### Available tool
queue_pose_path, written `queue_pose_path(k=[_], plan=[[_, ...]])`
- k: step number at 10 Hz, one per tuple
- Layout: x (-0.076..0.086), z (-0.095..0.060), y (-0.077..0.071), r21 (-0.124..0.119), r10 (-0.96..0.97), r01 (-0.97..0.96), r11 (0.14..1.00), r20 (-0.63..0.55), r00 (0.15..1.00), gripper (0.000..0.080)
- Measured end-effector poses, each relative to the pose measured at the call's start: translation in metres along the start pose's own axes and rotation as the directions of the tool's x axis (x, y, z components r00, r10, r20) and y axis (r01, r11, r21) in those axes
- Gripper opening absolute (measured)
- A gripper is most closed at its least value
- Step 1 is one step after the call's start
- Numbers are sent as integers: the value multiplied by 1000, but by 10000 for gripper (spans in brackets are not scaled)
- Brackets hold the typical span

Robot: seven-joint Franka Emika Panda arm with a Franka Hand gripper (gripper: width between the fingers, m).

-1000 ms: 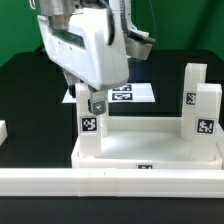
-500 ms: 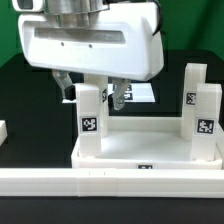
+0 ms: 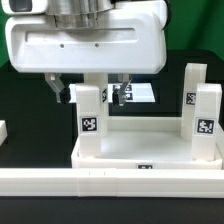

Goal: Assemble desk

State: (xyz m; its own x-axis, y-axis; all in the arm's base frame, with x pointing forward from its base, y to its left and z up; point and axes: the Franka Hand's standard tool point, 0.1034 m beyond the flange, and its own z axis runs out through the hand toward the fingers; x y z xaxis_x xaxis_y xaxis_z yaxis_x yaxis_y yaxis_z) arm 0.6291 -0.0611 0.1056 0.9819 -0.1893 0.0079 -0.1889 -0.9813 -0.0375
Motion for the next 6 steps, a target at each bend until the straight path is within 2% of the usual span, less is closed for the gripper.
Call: queue_pose_path(k=[3, 4, 5, 6], plan=[[0, -1, 3, -27, -181, 181, 983, 7, 983, 649], [0, -1, 4, -33, -225, 225, 974, 10, 974, 528], [0, 0, 4, -34, -227, 227, 973, 11, 974, 528], [0, 0, 4, -34, -227, 227, 973, 11, 974, 385]])
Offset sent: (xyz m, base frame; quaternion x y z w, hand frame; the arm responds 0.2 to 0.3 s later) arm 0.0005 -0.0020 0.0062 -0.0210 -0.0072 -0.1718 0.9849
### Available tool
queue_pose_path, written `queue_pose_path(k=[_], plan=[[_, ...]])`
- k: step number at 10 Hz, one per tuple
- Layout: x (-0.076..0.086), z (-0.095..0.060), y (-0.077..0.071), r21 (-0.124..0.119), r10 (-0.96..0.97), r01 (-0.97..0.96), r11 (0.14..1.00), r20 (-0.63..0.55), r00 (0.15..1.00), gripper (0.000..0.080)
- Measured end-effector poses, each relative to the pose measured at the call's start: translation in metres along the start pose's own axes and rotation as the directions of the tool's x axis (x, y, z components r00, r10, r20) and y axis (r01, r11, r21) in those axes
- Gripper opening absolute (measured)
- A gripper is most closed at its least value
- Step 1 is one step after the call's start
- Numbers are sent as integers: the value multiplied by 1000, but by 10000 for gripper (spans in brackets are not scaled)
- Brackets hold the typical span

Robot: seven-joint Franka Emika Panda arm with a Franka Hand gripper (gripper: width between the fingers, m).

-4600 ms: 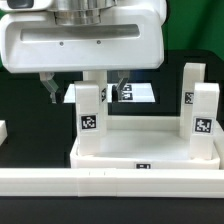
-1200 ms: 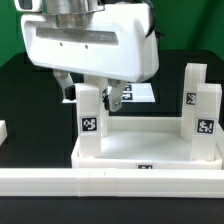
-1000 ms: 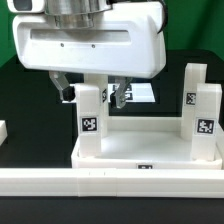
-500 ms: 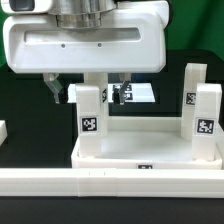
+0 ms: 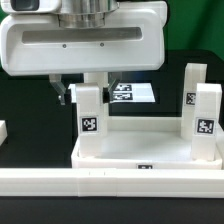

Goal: Assemble desk

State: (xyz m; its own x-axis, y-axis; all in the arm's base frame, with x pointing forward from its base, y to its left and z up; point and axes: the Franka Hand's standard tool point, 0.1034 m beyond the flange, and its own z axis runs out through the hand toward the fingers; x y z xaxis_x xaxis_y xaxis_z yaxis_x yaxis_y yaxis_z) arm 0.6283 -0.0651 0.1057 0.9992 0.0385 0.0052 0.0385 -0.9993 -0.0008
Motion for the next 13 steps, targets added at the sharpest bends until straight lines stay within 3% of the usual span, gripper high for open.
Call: queue_pose_path(k=[1, 5, 8, 9, 11, 13], plan=[[0, 0, 0, 0, 4, -4, 1000, 0, 1000, 287], [0, 0, -1, 2, 134, -134, 991, 0, 991, 288], [1, 0, -2, 35, 432, -432, 901, 4, 902, 289], [1, 0, -5, 35, 551, -550, 834, 8, 835, 290], [2, 0, -6, 61, 754, -754, 654, 29, 657, 290], [3, 0, -6, 61, 847, -847, 528, 40, 530, 290]])
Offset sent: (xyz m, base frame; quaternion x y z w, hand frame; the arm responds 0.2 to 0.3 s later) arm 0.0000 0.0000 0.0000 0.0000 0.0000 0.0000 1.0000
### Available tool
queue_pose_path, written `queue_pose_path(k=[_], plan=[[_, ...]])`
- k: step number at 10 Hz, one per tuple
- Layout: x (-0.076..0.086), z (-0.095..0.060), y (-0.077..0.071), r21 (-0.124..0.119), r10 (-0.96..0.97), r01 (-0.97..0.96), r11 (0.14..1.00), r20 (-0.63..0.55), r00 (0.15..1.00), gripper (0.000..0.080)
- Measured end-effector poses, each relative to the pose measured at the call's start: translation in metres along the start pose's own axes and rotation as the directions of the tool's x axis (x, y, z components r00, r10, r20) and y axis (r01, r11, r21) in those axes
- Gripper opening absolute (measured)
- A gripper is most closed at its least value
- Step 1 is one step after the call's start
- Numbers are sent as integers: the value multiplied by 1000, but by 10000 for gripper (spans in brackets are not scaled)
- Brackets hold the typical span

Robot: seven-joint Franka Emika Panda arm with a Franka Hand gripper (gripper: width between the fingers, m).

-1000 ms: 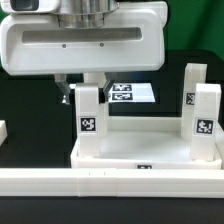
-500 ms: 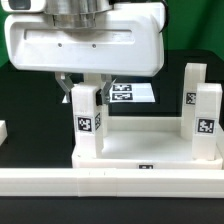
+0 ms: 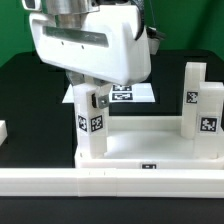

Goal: Assemble desk

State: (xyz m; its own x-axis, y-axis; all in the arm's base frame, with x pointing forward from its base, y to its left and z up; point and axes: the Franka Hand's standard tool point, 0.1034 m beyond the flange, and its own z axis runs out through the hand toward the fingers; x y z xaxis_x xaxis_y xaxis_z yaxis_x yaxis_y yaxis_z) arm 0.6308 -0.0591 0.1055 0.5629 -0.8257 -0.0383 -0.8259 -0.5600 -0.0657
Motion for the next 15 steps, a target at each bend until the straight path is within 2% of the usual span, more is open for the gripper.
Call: queue_pose_path(k=[2, 4, 5, 6, 7, 9, 11, 13, 15], plan=[[0, 0, -1, 1, 197, -197, 980, 0, 980, 290], [0, 0, -1, 2, 234, -234, 972, -1, 972, 290], [0, 0, -1, 1, 210, -210, 978, -1, 978, 368], [0, 0, -1, -2, 196, -196, 981, -1, 981, 502], [-1, 1, 0, -8, 121, -121, 993, 2, 993, 618], [-2, 1, -1, -17, -68, 68, 998, -3, 998, 640], [-3, 1, -2, -20, -258, 258, 966, -2, 966, 648], [-4, 1, -3, -42, -484, 484, 874, 0, 875, 649], [-4, 0, -2, -50, -634, 634, 772, 11, 773, 649]])
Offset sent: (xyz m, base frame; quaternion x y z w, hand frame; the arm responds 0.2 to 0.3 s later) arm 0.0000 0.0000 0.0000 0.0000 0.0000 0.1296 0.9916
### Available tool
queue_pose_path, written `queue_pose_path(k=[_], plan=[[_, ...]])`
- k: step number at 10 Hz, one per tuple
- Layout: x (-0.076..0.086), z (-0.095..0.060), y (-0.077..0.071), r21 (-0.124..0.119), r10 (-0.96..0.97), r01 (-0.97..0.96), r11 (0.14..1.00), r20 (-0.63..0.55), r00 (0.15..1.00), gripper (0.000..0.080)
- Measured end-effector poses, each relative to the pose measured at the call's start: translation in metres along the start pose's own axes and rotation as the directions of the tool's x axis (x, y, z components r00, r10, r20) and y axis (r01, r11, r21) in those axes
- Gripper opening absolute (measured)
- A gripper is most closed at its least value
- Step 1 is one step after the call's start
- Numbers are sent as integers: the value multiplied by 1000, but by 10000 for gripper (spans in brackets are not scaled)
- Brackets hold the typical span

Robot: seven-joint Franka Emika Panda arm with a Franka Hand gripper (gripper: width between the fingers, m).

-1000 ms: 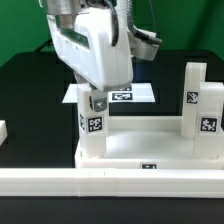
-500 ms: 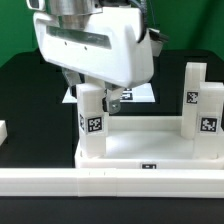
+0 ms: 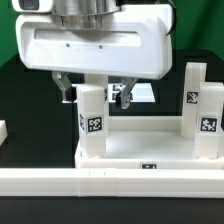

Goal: Assemble desk

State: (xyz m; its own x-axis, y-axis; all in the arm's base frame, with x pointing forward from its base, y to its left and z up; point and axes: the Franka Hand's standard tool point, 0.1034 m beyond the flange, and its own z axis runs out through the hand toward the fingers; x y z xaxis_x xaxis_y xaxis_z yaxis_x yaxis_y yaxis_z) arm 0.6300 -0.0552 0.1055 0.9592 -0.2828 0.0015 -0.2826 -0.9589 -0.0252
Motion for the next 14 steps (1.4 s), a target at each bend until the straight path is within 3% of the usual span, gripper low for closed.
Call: queue_pose_path(k=[5, 7, 10, 11, 12, 13, 14], plan=[[1, 0, 4, -3, -290, 290, 957, 0, 957, 649], [1, 0, 7, -16, -420, 420, 908, 7, 908, 649], [1, 0, 9, -23, -471, 471, 882, 11, 882, 622], [1, 0, 9, -22, -468, 468, 883, 11, 883, 443], [1, 0, 9, -22, -450, 450, 893, 11, 893, 443], [1, 0, 9, -23, -450, 450, 893, 11, 893, 287], [1, 1, 9, -22, -444, 445, 895, 11, 896, 288]])
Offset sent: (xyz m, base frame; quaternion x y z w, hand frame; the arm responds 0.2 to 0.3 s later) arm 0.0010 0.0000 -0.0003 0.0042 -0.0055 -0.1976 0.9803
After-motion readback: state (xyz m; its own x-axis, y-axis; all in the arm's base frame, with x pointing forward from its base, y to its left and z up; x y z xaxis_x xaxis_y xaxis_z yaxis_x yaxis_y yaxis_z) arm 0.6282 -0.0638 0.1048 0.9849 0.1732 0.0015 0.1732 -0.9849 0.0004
